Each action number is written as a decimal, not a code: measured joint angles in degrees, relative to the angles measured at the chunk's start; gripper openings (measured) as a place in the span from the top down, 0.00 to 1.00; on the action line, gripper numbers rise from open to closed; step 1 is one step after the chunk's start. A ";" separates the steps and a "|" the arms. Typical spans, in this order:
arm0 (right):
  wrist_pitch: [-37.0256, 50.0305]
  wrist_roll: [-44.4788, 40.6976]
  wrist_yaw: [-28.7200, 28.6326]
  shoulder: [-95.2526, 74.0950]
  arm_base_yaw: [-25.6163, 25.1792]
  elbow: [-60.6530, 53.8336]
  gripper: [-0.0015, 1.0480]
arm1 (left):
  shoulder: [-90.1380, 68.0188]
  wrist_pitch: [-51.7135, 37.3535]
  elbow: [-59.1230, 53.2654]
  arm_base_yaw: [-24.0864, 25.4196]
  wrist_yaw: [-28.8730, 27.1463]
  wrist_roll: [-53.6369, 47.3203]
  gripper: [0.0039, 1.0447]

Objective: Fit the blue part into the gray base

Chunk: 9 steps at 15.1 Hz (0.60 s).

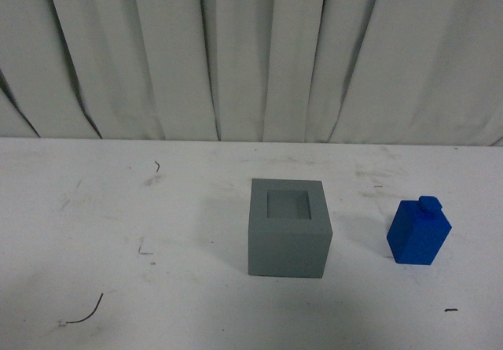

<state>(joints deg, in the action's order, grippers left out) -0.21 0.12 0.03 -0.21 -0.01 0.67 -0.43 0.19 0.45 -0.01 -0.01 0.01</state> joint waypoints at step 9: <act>0.00 0.00 0.00 0.00 0.00 0.00 0.06 | 0.00 0.00 0.00 0.00 0.00 0.00 0.06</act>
<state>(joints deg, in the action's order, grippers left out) -0.21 0.12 0.03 -0.21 -0.01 0.67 -0.43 0.19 0.45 -0.01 -0.01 0.01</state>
